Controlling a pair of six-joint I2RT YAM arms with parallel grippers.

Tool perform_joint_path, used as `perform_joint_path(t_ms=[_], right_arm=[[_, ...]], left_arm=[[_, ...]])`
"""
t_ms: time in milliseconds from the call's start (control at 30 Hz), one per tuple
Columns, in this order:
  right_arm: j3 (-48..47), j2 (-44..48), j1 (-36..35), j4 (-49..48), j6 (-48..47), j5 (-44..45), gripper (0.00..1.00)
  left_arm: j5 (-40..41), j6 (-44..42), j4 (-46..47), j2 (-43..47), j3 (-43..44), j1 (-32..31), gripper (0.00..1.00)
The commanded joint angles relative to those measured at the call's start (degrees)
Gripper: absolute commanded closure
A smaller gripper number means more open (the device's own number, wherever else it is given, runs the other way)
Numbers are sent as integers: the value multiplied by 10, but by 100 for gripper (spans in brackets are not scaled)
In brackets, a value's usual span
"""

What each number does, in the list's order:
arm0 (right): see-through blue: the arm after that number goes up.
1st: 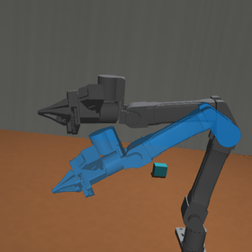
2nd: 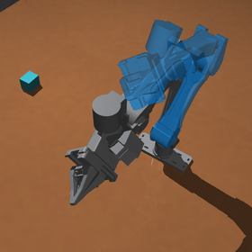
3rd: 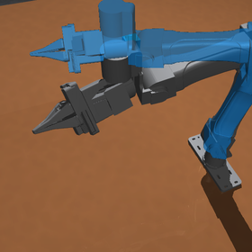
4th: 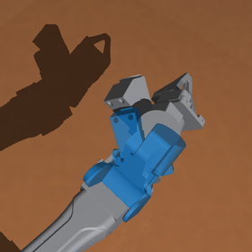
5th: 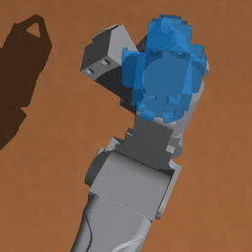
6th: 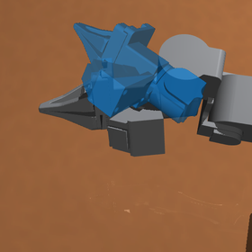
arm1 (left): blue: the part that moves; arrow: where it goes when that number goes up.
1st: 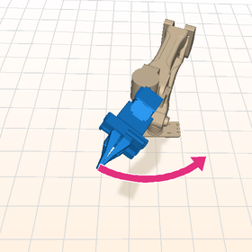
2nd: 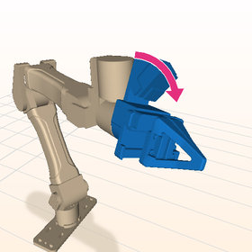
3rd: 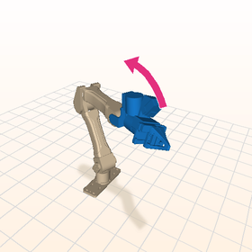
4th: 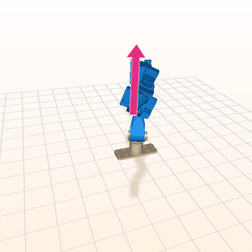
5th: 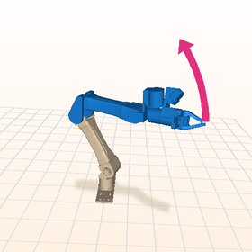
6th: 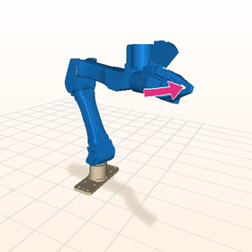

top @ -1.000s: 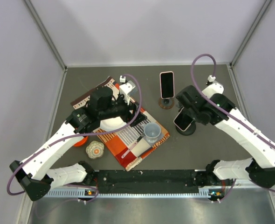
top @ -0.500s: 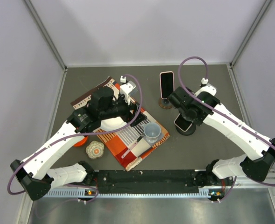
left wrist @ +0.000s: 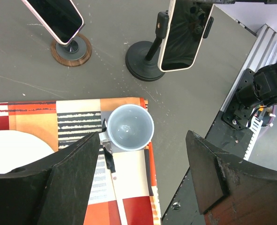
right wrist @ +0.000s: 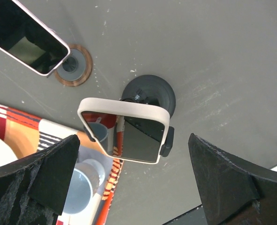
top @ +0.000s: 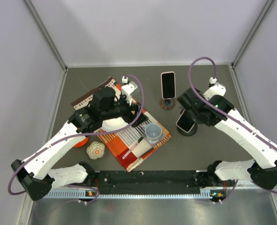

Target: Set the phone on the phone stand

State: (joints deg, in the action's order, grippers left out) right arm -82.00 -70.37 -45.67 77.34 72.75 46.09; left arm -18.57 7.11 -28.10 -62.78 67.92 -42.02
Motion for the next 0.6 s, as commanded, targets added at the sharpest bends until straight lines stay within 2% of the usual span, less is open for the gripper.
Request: perform_joint_path(t_ms=[0,567], right_arm=[[18,-5,7,99,-22,9,1],[8,-62,17,56,-23,35,2]], left_arm=[[-8,-1,25,-1,-2,2,21],[-6,-6,23,-8,-2,2,21]])
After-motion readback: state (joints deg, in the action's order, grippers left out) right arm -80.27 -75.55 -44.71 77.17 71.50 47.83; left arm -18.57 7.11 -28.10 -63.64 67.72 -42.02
